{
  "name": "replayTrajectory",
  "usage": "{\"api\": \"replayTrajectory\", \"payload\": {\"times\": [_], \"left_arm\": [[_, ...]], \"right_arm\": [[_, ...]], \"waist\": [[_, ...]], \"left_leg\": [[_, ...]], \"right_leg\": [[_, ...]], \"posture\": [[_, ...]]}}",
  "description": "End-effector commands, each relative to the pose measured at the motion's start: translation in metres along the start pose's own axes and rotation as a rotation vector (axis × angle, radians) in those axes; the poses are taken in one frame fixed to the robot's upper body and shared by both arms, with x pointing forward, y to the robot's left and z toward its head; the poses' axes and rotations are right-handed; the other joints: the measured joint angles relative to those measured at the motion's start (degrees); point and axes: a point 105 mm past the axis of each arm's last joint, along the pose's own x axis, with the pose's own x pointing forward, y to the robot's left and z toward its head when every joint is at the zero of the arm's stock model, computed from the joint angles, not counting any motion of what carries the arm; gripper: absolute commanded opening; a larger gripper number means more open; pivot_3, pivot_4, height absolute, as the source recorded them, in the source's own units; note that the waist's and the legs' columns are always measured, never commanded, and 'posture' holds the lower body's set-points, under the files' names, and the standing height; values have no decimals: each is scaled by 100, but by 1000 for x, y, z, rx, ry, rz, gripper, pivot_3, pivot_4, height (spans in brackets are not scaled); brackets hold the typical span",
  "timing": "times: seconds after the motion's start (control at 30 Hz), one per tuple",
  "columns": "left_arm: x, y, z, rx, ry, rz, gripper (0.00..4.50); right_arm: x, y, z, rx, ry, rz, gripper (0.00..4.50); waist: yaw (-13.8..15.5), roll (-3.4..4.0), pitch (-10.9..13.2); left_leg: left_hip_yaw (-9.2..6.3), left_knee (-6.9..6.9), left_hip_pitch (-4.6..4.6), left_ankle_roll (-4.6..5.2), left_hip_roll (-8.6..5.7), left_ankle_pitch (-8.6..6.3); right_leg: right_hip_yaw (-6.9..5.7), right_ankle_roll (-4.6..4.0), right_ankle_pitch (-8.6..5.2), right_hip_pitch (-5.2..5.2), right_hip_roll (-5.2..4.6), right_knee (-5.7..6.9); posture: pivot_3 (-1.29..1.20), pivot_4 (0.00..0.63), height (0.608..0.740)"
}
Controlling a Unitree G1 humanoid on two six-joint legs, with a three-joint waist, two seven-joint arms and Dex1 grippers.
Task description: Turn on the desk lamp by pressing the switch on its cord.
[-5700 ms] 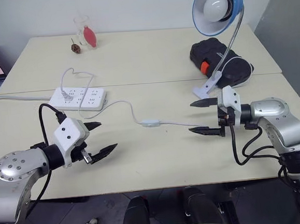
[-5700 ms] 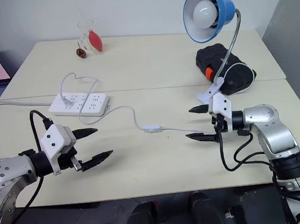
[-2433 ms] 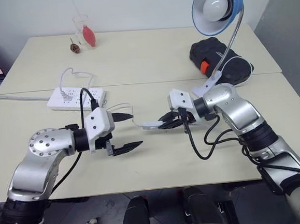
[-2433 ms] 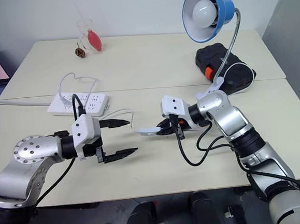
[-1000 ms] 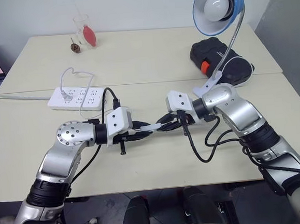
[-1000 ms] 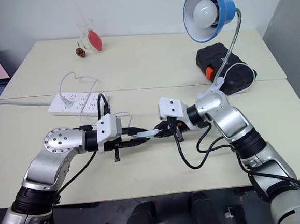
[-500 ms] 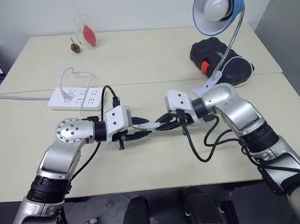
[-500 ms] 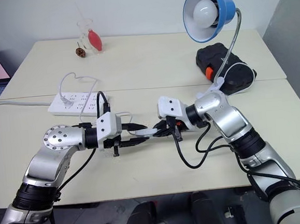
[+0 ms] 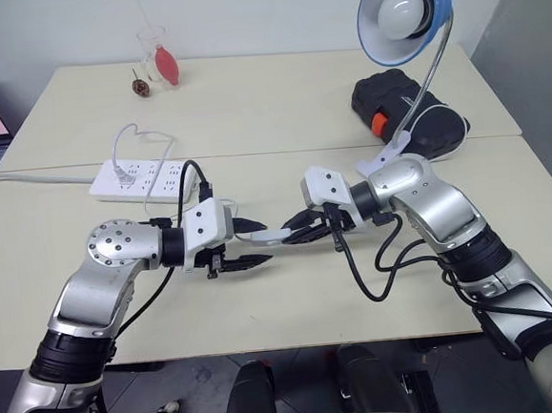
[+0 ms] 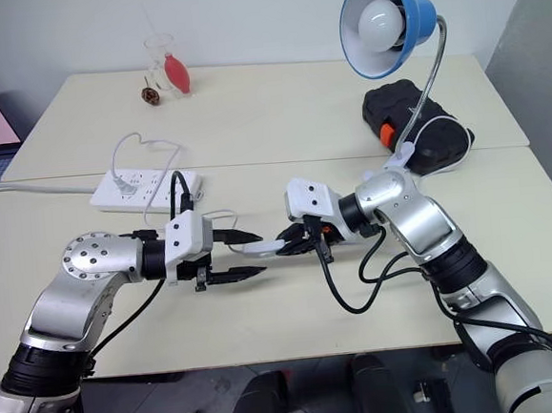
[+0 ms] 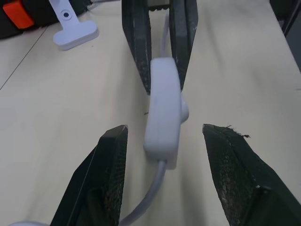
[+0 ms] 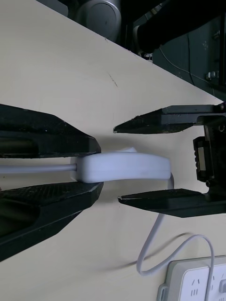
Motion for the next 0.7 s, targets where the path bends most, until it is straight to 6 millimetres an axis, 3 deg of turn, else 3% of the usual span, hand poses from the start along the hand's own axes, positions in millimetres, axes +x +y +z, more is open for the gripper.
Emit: {"api": "replayTrajectory", "payload": {"times": [0.03,0.7], "left_arm": [[-4,2,8,22,-16,19,2618],[1,5,6,-3,-34,30,2618]], "right_arm": [[-4,-2,12,-45,-28,-5,341],[-4,-1,12,-50,-19,-2,341]], "waist": [[0,0,0],[1,0,0]], "left_leg": [[0,0,0,0,0,0],[0,0,-1,0,0,0]], "right_leg": [[0,0,0,0,0,0],[0,0,0,0,0,0]], "posture": [[0,150,740],[0,150,740]]}}
